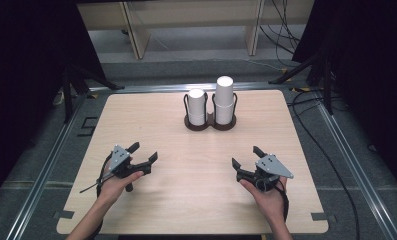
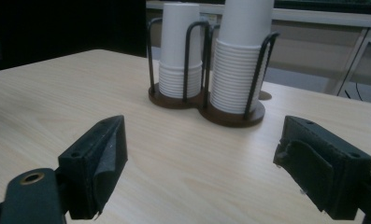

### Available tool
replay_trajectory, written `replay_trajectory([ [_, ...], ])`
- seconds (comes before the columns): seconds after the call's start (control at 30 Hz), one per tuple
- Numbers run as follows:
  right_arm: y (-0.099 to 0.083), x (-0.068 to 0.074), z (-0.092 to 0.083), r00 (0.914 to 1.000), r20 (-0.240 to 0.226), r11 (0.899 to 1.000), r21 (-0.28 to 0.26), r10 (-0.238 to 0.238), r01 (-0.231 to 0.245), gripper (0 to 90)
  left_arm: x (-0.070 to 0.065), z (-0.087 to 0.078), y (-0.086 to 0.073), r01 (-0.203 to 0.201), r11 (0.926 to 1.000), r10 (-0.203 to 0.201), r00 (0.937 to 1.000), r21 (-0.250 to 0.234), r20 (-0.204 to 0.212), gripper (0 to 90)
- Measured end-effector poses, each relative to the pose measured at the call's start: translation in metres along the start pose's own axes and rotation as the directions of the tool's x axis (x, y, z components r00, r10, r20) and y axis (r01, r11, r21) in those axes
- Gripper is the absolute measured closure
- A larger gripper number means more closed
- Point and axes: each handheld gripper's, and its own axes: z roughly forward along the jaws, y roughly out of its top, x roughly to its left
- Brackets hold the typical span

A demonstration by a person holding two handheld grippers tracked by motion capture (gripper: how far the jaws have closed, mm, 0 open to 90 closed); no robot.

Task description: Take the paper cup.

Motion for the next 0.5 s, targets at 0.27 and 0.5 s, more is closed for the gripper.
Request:
replay_trajectory([
  [0.27,0.019,0.001,0.024,0.9996,-0.023,1.000,-0.024,-0.015,0.015,17.3,0.002,0.046,0.013,-0.033,0.9993,0.032,0.9979,0.019,0.057,16.8],
  [0.5,0.034,0.001,0.048,0.9987,-0.049,1.000,-0.025,0.014,-0.016,18.1,0.002,0.078,0.020,-0.084,0.9959,0.081,0.9941,0.034,0.071,16.1],
])
